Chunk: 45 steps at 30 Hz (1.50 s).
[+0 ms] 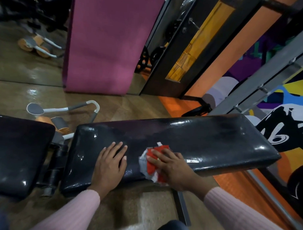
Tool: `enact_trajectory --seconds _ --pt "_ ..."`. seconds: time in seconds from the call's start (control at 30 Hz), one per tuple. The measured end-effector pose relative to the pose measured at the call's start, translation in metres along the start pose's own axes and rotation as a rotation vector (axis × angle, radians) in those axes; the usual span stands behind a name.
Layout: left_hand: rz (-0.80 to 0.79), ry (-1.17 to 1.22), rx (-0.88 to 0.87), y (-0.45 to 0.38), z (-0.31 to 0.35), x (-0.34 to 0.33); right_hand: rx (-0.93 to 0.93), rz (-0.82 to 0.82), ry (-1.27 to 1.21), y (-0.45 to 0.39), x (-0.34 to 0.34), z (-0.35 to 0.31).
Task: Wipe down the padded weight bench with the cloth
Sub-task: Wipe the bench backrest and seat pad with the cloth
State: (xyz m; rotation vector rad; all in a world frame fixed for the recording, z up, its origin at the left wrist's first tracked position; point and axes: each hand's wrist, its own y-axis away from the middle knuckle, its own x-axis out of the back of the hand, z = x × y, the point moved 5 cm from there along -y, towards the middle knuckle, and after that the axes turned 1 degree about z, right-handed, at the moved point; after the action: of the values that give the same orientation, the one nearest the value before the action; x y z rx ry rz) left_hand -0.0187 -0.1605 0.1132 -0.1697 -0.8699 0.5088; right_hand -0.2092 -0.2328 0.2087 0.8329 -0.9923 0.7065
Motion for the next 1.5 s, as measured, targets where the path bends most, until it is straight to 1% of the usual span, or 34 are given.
enact_trajectory --seconds 0.03,0.1,0.17,0.2,0.27,0.33,0.4,0.43,0.5,0.57,0.67,0.73,0.83,0.9,0.93,1.0,1.07,1.13,1.17,1.2,1.27,1.33,1.37,1.4,1.43,1.5 --pt "0.007 0.009 -0.004 0.000 0.000 0.000 -0.043 -0.010 0.031 0.002 0.002 0.014" --pt "0.013 0.018 -0.006 0.000 0.000 0.000 -0.202 -0.041 0.066 -0.009 0.008 0.039" --pt "0.017 0.012 -0.005 0.001 0.000 0.000 -0.324 -0.023 0.020 -0.033 0.015 0.042" --pt "0.018 0.007 -0.003 0.001 0.000 0.000 -0.350 -0.007 -0.004 -0.045 0.018 0.035" --pt "0.013 -0.003 0.000 0.001 -0.001 0.000 -0.302 0.005 -0.024 -0.058 0.014 0.010" --pt "0.005 -0.008 0.004 0.001 -0.003 0.000 -0.179 0.008 -0.021 -0.046 0.008 -0.015" --pt "-0.016 -0.007 0.011 0.001 -0.003 -0.002 -0.076 0.015 -0.029 -0.020 0.004 -0.018" --pt "-0.022 -0.006 0.010 0.000 -0.003 -0.002 -0.057 0.022 -0.023 -0.009 0.007 -0.012" --pt "-0.048 -0.038 -0.028 0.003 -0.005 -0.002 -0.126 0.028 -0.004 0.001 0.011 0.013" --pt "-0.076 -0.097 -0.075 0.010 -0.018 0.001 -0.271 -0.005 0.018 -0.010 0.015 0.040" --pt "-0.089 -0.140 -0.109 0.024 -0.042 0.009 -0.386 -0.018 -0.020 -0.045 0.020 0.046" --pt "-0.103 -0.142 -0.121 0.026 -0.046 0.010 -0.355 -0.010 -0.046 -0.060 0.019 0.026" --pt "-0.119 -0.125 -0.114 0.025 -0.045 0.010 -0.153 0.013 -0.026 -0.045 0.008 -0.014" --pt "-0.120 -0.112 -0.118 0.026 -0.047 0.010 -0.052 0.031 -0.026 -0.021 0.005 -0.016" --pt "-0.119 -0.104 -0.122 0.026 -0.047 0.011 -0.041 0.016 -0.024 -0.012 0.007 -0.008" --pt "-0.113 -0.090 -0.124 0.026 -0.048 0.013 -0.102 -0.005 0.014 -0.007 0.012 0.016" --pt "-0.111 -0.092 -0.123 0.025 -0.048 0.012 -0.250 -0.039 0.029 -0.021 0.019 0.039" --pt "-0.111 -0.096 -0.122 0.026 -0.048 0.011 -0.363 -0.061 -0.017 -0.047 0.024 0.044" --pt "-0.111 -0.095 -0.119 0.026 -0.048 0.012 -0.384 -0.064 -0.036 -0.060 0.025 0.036" --pt "-0.109 -0.094 -0.116 0.026 -0.048 0.012 -0.369 -0.061 -0.044 -0.068 0.025 0.024" --pt "-0.107 -0.093 -0.113 0.027 -0.048 0.013 -0.238 -0.060 -0.042 -0.069 0.018 -0.010" --pt "-0.106 -0.083 -0.108 0.027 -0.049 0.013 -0.075 -0.031 -0.034 -0.045 0.010 -0.035" --pt "-0.105 -0.079 -0.109 0.027 -0.048 0.013 -0.026 -0.007 -0.041 -0.028 0.007 -0.036" --pt "-0.104 -0.076 -0.111 0.027 -0.048 0.012 -0.011 0.001 -0.048 -0.014 0.006 -0.031" --pt "-0.102 -0.075 -0.111 0.027 -0.048 0.012 -0.037 -0.009 -0.043 -0.005 0.006 -0.018" --pt "-0.102 -0.079 -0.107 0.026 -0.048 0.012 -0.179 -0.023 -0.005 -0.004 0.008 0.018"
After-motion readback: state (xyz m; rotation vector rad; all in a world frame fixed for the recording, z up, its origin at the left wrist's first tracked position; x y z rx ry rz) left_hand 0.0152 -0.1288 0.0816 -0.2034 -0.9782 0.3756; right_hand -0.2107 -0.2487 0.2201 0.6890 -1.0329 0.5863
